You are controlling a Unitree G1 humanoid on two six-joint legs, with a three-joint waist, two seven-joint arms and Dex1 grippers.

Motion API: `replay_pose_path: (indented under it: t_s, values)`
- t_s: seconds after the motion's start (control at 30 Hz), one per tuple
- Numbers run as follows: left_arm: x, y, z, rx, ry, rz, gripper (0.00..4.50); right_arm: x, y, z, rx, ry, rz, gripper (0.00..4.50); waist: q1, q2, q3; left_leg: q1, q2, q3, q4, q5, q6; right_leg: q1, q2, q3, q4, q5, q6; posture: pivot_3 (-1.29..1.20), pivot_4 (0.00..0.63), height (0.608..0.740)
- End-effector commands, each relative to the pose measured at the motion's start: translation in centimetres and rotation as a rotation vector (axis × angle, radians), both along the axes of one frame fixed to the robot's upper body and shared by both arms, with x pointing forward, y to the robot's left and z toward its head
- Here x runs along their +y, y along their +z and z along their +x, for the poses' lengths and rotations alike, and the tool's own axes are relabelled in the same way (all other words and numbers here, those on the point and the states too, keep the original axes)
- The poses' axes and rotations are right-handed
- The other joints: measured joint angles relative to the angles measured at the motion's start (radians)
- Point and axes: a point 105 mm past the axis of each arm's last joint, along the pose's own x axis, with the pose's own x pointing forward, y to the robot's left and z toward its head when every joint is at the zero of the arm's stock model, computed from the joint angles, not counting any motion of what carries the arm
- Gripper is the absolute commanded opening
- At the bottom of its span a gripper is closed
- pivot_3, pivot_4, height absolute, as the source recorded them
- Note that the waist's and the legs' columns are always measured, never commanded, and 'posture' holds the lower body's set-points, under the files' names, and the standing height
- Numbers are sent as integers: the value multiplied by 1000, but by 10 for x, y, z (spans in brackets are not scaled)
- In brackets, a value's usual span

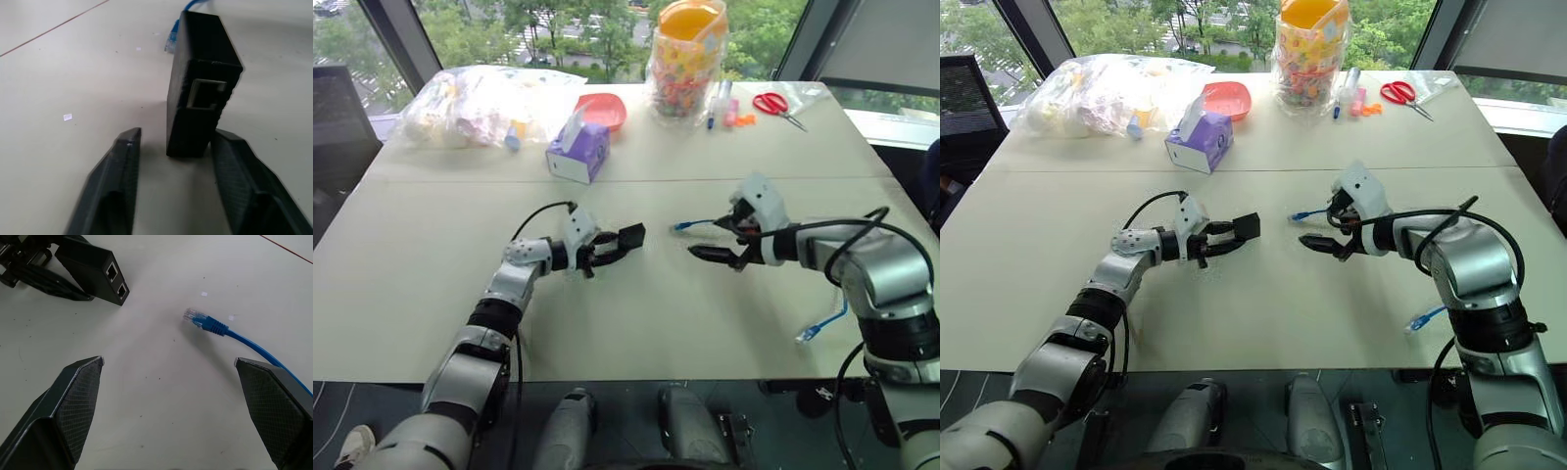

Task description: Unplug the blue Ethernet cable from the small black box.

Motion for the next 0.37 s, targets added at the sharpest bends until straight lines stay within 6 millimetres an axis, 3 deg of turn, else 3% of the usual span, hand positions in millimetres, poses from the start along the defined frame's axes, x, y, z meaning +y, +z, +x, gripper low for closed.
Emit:
replay_pose_path:
  t_s: [0.03, 0.07, 0.37]
  values:
    - [26, -9, -8, 47, 18, 14, 4037, 0, 11, -12, -34, -7, 25, 4500, -3, 0, 0, 1, 0, 0, 0, 0, 0, 0, 0, 0, 0, 0, 0, 0, 150, 740]
    - [32, -4, -11, 49, 18, -1, 4424, 0, 8, -18, -24, -7, 25, 4500, -6, 0, 0, 1, 0, 0, -1, 0, 0, 0, 0, 0, 0, 0, 0, 0, 150, 740]
    - [64, 33, -34, 91, 36, -65, 4424, -2, -10, -41, 20, -51, 47, 4500, -20, 0, 0, 0, 1, -1, -2, 0, 0, 0, 0, 0, 0, 0, 0, 0, 150, 740]
